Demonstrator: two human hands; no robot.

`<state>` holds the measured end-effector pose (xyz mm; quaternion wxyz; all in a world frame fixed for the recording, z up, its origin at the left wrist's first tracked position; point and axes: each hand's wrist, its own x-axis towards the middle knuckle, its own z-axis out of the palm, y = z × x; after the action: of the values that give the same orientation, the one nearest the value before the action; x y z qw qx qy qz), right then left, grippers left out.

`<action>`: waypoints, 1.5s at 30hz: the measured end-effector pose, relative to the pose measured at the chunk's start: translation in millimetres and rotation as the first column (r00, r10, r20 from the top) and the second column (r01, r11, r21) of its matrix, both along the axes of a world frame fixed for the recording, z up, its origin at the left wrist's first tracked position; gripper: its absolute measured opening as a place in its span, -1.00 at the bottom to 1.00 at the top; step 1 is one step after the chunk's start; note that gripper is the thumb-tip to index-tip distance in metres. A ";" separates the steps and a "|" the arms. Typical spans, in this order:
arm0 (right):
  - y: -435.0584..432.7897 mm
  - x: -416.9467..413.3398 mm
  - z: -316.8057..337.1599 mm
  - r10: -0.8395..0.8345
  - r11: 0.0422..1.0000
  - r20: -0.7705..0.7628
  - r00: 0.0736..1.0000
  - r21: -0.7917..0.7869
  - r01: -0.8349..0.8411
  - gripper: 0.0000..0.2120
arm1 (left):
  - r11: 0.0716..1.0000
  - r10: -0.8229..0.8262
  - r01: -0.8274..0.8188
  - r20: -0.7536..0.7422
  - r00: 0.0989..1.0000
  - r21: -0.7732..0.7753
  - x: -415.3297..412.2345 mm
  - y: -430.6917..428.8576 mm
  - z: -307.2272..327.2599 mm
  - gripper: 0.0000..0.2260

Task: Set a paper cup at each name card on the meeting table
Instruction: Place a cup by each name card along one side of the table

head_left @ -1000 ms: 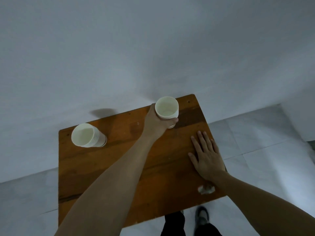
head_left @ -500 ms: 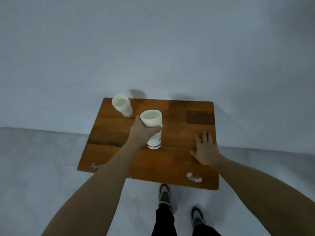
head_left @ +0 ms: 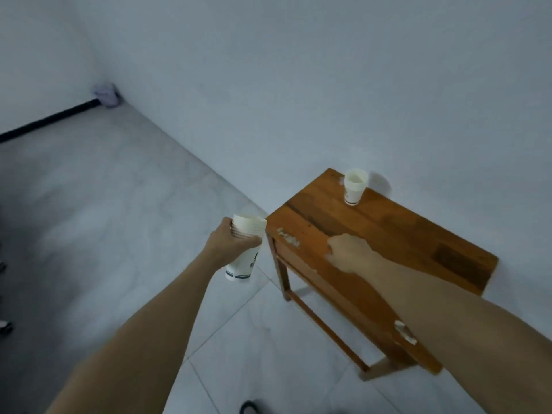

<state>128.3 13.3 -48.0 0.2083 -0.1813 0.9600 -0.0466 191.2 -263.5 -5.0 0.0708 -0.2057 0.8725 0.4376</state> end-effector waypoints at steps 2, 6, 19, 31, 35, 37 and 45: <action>-50.6 2.4 11.8 0.095 0.995 -0.029 0.995 -0.010 -0.095 -0.75 | 0.997 0.080 -0.080 0.001 0.997 -0.020 30.7 -44.7 10.6 -0.38; -161.6 14.1 29.2 0.246 0.968 -0.051 0.968 -0.041 -0.248 -0.67 | 0.973 0.219 -0.218 -0.003 0.976 -0.078 94.2 -141.5 20.1 -0.45; -520.7 118.6 53.6 0.577 0.813 -0.083 0.812 -0.040 -0.581 -0.61 | 0.831 0.524 -0.505 0.022 0.851 -0.235 289.3 -422.4 33.7 -0.30; -860.7 180.0 35.9 0.861 0.499 -0.102 0.498 -0.010 -0.866 -0.65 | 0.602 0.787 -0.766 0.009 0.616 -0.227 407.3 -632.1 18.9 -0.42; -977.8 206.6 41.5 0.929 0.357 -0.098 0.358 -0.025 -0.934 -0.73 | 0.488 0.864 -0.842 -0.014 0.504 -0.229 438.8 -701.1 28.4 -0.43; -1029.9 222.7 48.9 0.951 0.288 -0.108 0.290 -0.031 -0.957 -0.71 | 0.422 0.898 -0.879 -0.027 0.438 -0.222 455.1 -729.8 33.4 -0.43; -1174.7 302.8 60.4 0.994 0.050 -0.094 0.055 -0.056 -0.997 -0.76 | 0.265 0.961 -0.934 -0.018 0.277 -0.238 521.3 -815.5 34.0 -0.38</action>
<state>431.1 -1161.4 12.4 0.1590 -0.8028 0.5714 0.0615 712.5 -1079.1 29.0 -0.1696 -0.7202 0.6083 0.2874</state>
